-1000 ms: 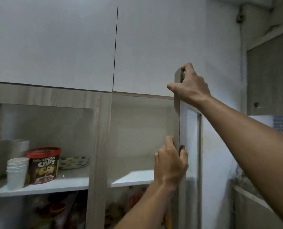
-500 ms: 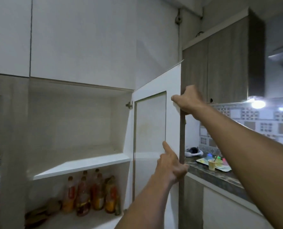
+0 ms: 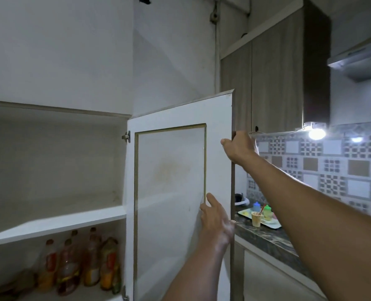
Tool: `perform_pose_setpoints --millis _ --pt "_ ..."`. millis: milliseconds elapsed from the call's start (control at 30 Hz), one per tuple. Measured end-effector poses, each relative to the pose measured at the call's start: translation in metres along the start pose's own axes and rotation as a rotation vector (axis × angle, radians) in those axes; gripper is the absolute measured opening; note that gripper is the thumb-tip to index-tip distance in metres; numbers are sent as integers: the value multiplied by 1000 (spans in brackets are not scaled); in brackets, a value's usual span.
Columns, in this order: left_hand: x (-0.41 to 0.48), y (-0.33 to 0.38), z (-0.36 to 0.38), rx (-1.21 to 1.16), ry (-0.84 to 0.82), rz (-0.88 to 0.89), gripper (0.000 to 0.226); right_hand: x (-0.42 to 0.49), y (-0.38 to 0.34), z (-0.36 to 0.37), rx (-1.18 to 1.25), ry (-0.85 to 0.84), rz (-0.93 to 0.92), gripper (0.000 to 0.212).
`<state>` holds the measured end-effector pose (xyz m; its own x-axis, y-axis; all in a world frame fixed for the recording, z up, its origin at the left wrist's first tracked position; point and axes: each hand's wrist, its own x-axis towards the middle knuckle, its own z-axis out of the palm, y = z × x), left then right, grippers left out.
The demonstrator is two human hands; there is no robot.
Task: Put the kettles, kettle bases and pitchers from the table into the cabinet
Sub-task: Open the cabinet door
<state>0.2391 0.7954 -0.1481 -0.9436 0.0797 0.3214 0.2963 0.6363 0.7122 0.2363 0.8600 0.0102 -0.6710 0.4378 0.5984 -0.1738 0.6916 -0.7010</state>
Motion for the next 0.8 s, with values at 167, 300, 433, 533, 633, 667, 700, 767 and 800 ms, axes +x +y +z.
perform_pose_setpoints --millis 167,300,433,533,633,667,700,767,800 --pt "13 15 19 18 24 -25 95 23 24 1 22 -22 13 26" --pt "13 24 19 36 7 -39 86 24 29 0 23 -23 -15 15" --pt "10 22 7 68 -40 -40 83 -2 22 -2 -295 150 -237 56" --pt "3 10 -16 138 -136 -7 85 -28 15 6 -541 163 -600 61" --pt "-9 -19 -56 227 -148 -15 86 -55 -3 22 -470 -44 -582 53" --pt "-16 -32 -73 255 -129 -32 86 -65 -11 29 -429 -105 -530 52" --pt "-23 -46 -91 283 -98 -53 85 -76 -19 39 -397 -157 -485 52" --pt "-40 -79 -134 322 -24 -96 84 -102 -37 64 -340 -255 -439 52" --pt "-51 -96 -158 336 8 -126 85 -117 -48 80 -310 -305 -434 52"
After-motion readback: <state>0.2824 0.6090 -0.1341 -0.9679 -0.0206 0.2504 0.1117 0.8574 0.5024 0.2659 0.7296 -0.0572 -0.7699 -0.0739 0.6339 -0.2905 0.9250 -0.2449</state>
